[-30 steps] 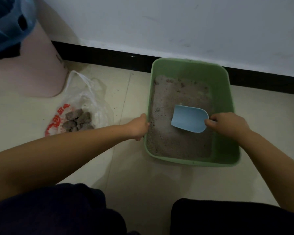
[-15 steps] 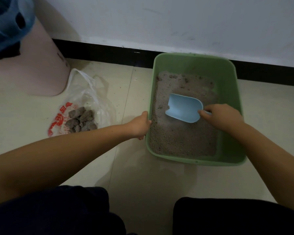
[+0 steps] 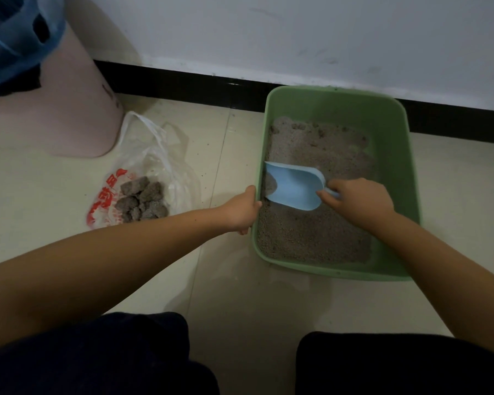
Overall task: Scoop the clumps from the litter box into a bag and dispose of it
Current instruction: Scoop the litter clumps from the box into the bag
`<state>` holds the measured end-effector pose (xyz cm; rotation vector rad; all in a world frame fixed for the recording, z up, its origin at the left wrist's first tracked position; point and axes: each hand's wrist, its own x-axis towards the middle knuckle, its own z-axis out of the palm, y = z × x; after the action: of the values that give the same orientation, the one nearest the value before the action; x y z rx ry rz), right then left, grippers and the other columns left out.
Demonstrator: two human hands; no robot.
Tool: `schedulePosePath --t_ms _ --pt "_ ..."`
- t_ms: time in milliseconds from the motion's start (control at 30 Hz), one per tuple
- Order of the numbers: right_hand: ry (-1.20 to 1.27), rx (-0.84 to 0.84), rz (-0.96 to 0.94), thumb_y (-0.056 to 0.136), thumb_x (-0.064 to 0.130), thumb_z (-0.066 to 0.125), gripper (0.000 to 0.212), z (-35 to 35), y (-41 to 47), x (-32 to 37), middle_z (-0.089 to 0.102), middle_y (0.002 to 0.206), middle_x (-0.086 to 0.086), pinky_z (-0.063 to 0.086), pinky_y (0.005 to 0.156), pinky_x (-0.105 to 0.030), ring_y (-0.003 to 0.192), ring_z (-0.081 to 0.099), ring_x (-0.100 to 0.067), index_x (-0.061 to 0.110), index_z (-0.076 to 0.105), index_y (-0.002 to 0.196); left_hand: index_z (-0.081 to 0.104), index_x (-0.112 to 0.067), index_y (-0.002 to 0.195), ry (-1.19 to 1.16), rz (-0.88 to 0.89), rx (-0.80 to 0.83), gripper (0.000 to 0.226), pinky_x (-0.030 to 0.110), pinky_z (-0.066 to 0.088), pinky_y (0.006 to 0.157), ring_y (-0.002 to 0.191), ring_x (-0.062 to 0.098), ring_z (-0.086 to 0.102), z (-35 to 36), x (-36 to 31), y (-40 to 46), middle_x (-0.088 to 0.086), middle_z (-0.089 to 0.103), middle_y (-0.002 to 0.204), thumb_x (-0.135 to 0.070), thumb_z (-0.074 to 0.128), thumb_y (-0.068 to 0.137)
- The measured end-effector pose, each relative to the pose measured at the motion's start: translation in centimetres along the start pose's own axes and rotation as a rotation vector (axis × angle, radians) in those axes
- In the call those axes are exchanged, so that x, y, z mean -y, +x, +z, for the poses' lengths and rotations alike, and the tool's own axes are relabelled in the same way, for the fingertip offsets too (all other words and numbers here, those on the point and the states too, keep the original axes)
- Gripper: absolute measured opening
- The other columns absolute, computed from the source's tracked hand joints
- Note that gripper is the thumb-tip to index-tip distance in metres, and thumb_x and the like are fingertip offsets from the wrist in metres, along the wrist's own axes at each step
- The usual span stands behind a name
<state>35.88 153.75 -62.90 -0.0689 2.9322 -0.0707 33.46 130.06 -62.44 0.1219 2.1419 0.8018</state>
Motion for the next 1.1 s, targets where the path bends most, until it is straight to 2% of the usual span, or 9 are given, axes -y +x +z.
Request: schedulePosePath --t_ms 233,433,533,700,800,900,967,1033,1100 --pt "0.462 0.055 0.187 0.094 0.044 0.045 0.038 1.5 -1.3 -1.2 0.058 0.063 -0.007 0.038 0.055 -0.027 0.058 0.053 -0.023 0.020 0.060 0.067 0.026 -0.001 0.126 -0.009 -0.010 0.006 0.030 0.027 0.039 0.046 0.048 0.019 0.042 0.0 0.0 0.0 0.011 0.044 0.063 -0.019 0.029 0.103" --pt "0.660 0.028 0.194 0.094 0.038 0.048 0.039 2.4 -2.5 -1.3 0.057 0.064 -0.012 0.037 0.059 -0.030 0.058 0.049 -0.021 0.019 0.053 0.061 0.025 -0.001 0.129 -0.025 -0.022 0.013 0.032 0.027 0.038 0.046 0.049 0.019 0.041 -0.1 -0.2 -0.2 0.011 0.043 0.063 -0.018 0.028 0.103" --pt "0.544 0.025 0.219 0.094 0.043 0.046 0.040 2.7 -2.3 -1.3 0.061 0.067 -0.014 0.037 0.056 -0.029 0.058 0.051 -0.021 0.017 0.057 0.066 0.025 -0.001 0.130 -0.017 -0.027 0.014 0.032 0.026 0.039 0.046 0.048 0.018 0.042 -0.1 -0.3 -0.2 0.011 0.044 0.064 -0.019 0.029 0.103" --pt "0.012 -0.117 0.213 0.094 0.047 0.044 0.040 1.1 -1.8 -2.8 0.053 0.064 -0.005 0.048 0.055 -0.031 0.058 0.053 -0.023 0.013 0.065 0.096 0.025 0.001 0.128 -0.002 -0.021 0.015 0.032 0.026 0.040 0.046 0.048 0.018 0.044 -0.2 -0.4 -0.4 0.011 0.045 0.064 -0.019 0.028 0.103" --pt "-0.011 -0.123 0.157 0.094 0.048 0.044 0.041 0.3 -1.1 -2.6 0.053 0.066 -0.004 0.049 0.056 -0.032 0.061 0.057 -0.025 0.013 0.065 0.102 0.025 0.000 0.128 -0.012 -0.020 0.021 0.032 0.026 0.040 0.046 0.050 0.018 0.043 -0.2 -0.4 -0.5 0.011 0.045 0.064 -0.019 0.028 0.103" --pt "-0.020 -0.098 0.106 0.094 0.049 0.044 0.042 0.3 -0.4 -1.3 0.063 0.073 -0.009 0.038 0.053 -0.027 0.067 0.060 -0.027 0.016 0.065 0.107 0.024 -0.001 0.129 -0.019 -0.021 0.027 0.032 0.025 0.041 0.046 0.050 0.017 0.043 -0.3 -0.4 -0.6 0.010 0.044 0.064 -0.019 0.028 0.103" --pt "-0.048 -0.096 0.095 0.094 0.050 0.044 0.042 0.4 -0.1 -0.9 0.060 0.070 -0.008 0.034 0.052 -0.026 0.064 0.057 -0.025 0.017 0.065 0.107 0.025 0.000 0.128 -0.017 -0.016 0.026 0.031 0.026 0.041 0.046 0.049 0.018 0.044 -0.3 -0.3 -0.6 0.010 0.044 0.064 -0.019 0.028 0.103" --pt "-0.056 -0.119 0.113 0.094 0.049 0.045 0.041 0.3 -0.2 -1.2 0.054 0.066 -0.005 0.036 0.052 -0.026 0.061 0.054 -0.024 0.015 0.066 0.105 0.026 0.001 0.126 -0.025 -0.011 0.025 0.030 0.026 0.041 0.046 0.049 0.018 0.044 -0.3 -0.2 -0.5 0.011 0.044 0.065 -0.019 0.028 0.103" --pt "-0.054 -0.146 0.145 0.094 0.047 0.046 0.040 0.1 -0.6 -2.0 0.059 0.067 -0.009 0.040 0.054 -0.029 0.064 0.059 -0.029 0.012 0.065 0.102 0.026 0.001 0.126 -0.021 -0.006 0.026 0.030 0.027 0.041 0.047 0.050 0.018 0.044 -0.2 -0.1 -0.4 0.011 0.044 0.065 -0.019 0.028 0.103"
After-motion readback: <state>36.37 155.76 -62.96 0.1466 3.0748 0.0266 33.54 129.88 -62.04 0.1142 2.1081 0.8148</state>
